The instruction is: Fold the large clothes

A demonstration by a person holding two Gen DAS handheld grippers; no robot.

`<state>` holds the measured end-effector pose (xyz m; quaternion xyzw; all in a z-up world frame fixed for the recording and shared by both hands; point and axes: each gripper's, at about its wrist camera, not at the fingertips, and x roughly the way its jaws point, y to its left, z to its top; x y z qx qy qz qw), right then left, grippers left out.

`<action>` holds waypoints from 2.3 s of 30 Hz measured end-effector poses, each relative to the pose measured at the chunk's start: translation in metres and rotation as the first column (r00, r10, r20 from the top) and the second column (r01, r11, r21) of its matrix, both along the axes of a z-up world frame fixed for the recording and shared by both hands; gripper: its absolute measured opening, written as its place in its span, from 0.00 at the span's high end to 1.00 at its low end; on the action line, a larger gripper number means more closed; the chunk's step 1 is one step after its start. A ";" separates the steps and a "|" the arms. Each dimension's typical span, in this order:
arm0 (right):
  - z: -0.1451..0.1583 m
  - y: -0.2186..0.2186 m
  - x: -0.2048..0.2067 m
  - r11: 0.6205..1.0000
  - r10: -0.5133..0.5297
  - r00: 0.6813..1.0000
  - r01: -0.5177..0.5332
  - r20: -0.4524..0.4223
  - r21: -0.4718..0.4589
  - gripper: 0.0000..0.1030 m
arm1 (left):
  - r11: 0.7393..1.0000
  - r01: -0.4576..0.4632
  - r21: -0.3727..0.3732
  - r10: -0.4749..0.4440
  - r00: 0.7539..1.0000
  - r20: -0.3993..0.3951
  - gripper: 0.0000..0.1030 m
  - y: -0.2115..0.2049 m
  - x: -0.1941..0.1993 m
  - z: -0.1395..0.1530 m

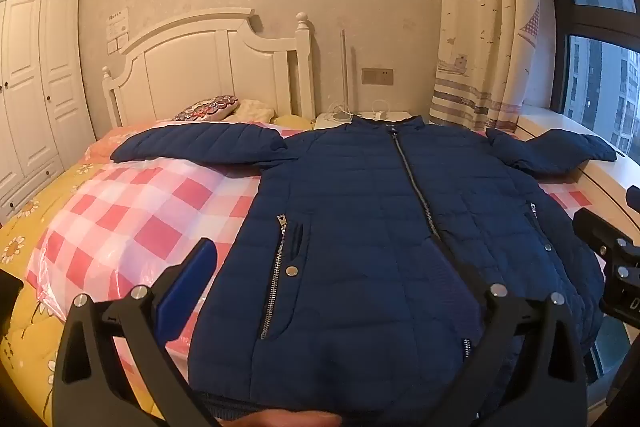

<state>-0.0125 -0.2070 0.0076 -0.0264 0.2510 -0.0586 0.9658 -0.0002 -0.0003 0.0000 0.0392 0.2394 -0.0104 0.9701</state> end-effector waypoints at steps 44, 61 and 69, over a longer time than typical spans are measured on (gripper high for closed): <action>-0.001 -0.001 -0.001 1.000 0.001 1.000 -0.001 0.001 -0.005 0.04 | 1.000 0.000 -0.022 -0.001 1.000 -0.020 0.02 -0.005 0.001 -0.006; -0.001 0.001 0.002 1.000 0.004 1.000 -0.004 -0.006 -0.005 0.04 | 1.000 0.001 -0.028 -0.002 1.000 -0.026 0.02 -0.003 0.001 -0.006; -0.008 -0.004 0.004 1.000 0.003 1.000 -0.003 -0.025 0.009 0.04 | 1.000 -0.003 -0.028 0.002 0.999 -0.047 0.02 -0.002 0.002 -0.009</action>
